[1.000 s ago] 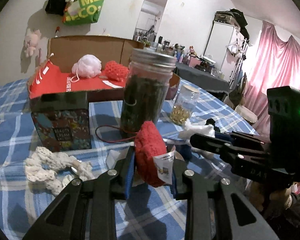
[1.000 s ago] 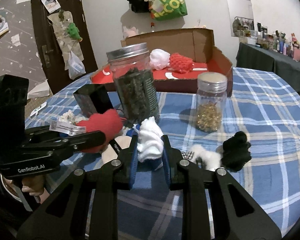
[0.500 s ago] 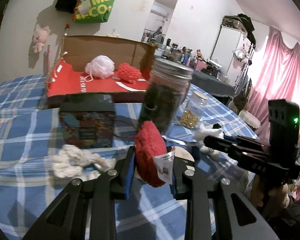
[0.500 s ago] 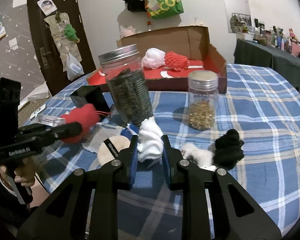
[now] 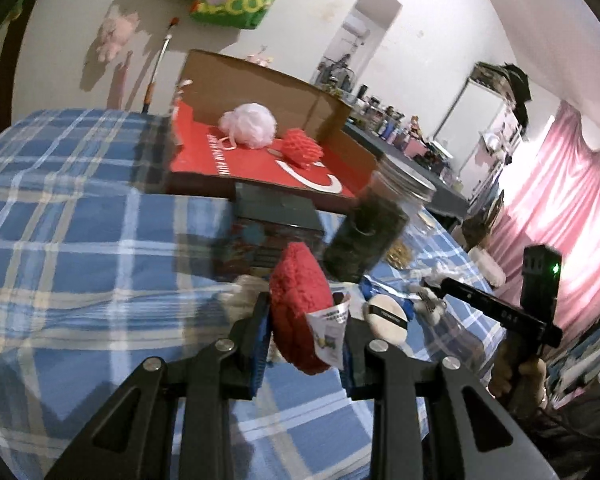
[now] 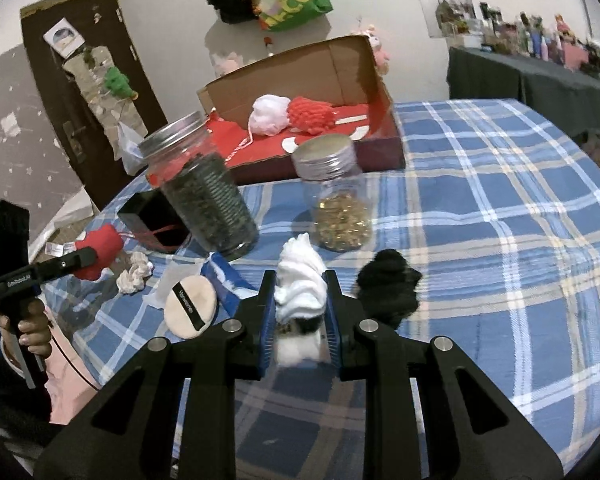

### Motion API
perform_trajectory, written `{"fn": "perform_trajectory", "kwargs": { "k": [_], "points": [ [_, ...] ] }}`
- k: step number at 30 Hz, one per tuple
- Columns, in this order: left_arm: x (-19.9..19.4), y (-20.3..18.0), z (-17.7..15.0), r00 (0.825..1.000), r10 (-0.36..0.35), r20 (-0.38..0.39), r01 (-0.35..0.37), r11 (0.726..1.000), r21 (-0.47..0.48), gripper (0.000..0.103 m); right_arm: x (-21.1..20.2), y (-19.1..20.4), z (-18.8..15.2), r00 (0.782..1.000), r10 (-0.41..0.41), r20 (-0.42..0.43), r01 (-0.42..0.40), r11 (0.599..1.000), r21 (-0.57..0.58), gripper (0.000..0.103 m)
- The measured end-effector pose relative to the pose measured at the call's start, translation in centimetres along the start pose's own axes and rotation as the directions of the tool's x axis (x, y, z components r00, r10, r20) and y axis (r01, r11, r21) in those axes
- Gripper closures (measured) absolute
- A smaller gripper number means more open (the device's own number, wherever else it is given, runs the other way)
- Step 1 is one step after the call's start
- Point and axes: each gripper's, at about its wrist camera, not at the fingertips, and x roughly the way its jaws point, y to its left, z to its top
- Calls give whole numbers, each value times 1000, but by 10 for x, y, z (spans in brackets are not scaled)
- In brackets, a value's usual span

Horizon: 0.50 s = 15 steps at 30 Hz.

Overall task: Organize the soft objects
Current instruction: 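Carry the red ball and white cloth in both tools toward the cardboard box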

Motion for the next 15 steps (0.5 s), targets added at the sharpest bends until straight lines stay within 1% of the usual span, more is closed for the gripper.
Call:
{"fn": "perform_trajectory", "kwargs": {
  "k": [3,7,11,15],
  "points": [
    [-10,16,3,1000,-3,-3,3,999,-42,73,0,-9,3,1000,12,-13,-11,999,33,82],
    [-19,34,9,1000,-1,-3,1,997,-80,73,0,-16,7,1000,-8,-22,9,999,43,82],
    [-21,49,14,999,47,-22,-49,993,-106,73,3,-25,13,999,-9,-36,11,998,67,82],
    [-15,60,20,995,84,-49,-89,990,-112,73,2,-28,20,998,-44,-38,46,997,62,82]
  ]
}}
